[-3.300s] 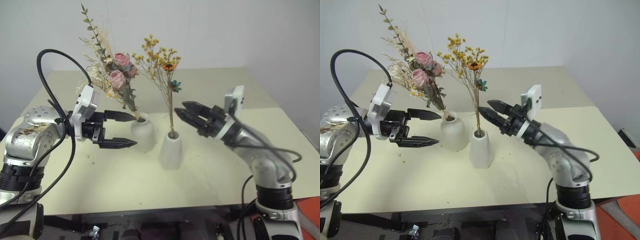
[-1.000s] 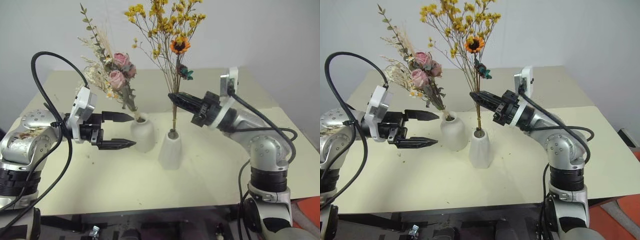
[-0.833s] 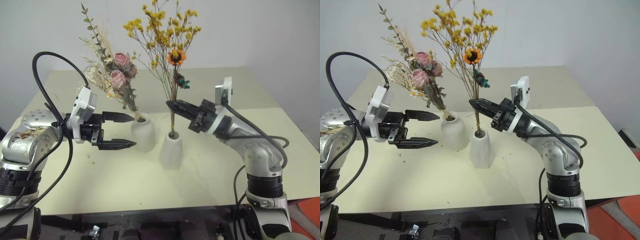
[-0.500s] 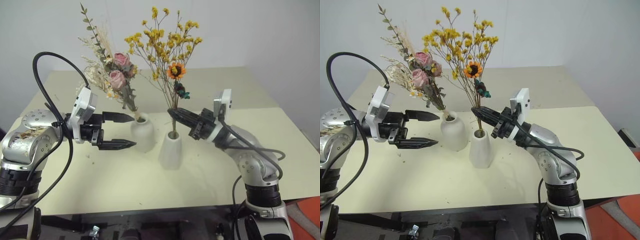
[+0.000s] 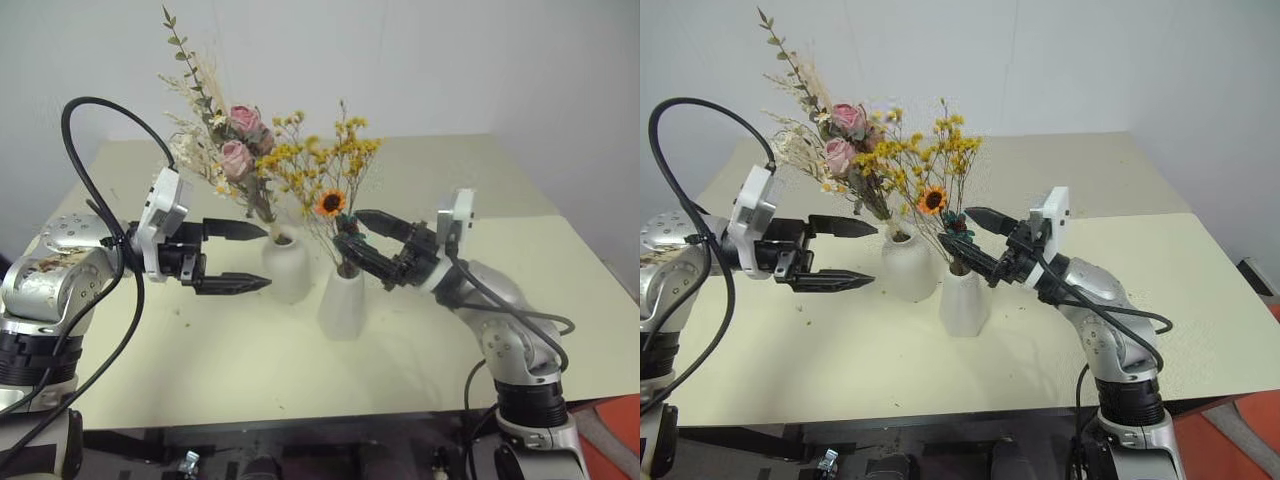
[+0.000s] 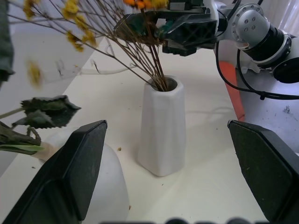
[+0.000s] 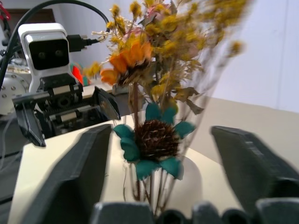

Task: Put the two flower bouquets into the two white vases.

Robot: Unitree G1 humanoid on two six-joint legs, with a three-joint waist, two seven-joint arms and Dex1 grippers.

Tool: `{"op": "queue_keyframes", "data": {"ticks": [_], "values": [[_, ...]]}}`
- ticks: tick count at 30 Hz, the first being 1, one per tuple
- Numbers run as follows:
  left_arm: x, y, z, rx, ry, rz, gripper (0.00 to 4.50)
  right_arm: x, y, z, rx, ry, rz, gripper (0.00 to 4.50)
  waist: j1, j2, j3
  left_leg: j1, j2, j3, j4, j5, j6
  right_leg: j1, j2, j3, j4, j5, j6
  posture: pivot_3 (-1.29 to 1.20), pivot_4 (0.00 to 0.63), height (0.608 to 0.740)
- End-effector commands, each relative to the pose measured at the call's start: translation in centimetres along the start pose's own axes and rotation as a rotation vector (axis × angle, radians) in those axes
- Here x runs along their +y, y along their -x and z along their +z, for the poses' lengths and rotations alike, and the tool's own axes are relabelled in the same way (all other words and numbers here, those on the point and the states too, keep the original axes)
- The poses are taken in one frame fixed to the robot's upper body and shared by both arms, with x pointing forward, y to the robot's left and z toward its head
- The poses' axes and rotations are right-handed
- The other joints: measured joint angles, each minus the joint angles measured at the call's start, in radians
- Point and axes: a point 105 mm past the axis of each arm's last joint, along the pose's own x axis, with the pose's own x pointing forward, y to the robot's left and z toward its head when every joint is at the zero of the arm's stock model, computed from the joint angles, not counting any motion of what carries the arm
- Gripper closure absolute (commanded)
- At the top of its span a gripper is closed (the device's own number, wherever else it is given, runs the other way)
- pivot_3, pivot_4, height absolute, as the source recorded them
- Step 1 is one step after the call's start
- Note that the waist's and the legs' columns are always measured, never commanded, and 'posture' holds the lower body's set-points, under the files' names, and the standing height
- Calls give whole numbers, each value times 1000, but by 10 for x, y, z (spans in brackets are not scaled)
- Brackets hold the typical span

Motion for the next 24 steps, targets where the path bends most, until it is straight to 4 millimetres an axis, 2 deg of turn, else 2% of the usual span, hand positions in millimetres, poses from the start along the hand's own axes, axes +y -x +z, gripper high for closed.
{"op": "queue_keyframes", "data": {"ticks": [1, 6, 8, 11, 18, 24], "values": [[1, 1, 9, 0, -45, -3, 0, 3, 11, 18, -23, 71, 23, 67, 0, 0, 0, 0, 0, 0, 0, 0, 0, 0, 0, 0, 0, 0, 0, 0, 150, 740], [0, 4, 7, 1, -30, 9, 0, -6, 34, 18, 84, 82, 32, 67, 1, 0, 0, 0, 0, 0, 0, 0, 0, 0, 0, 0, 0, 0, 0, 0, 150, 740], [-2, 8, 6, -2, -14, 28, 0, -10, 44, 19, 120, 32, 43, 67, -1, 0, 0, 0, 0, 0, 0, 0, 0, 0, 0, 0, 0, 0, 0, 0, 150, 740], [-9, 15, 5, -23, 30, 55, 0, -19, 58, 15, 173, 20, 16, 67, -4, 0, 0, 1, 0, 0, 0, 0, 0, 0, 0, 1, 0, 0, 0, 0, 150, 740], [-24, 39, -1, -4, 65, 205, 0, -33, 88, 18, 233, 30, -65, 67, 1, 0, 0, 1, 0, 1, 0, 0, 0, 1, 0, 1, 0, -1, 0, 0, 150, 740], [-33, 56, -4, -1, 79, 330, 0, -41, 114, 11, 318, 54, -141, 67, 2, 0, 0, 2, 0, 1, 0, 0, 0, 2, 0, 1, -1, -1, 1, 0, 150, 740]]}}
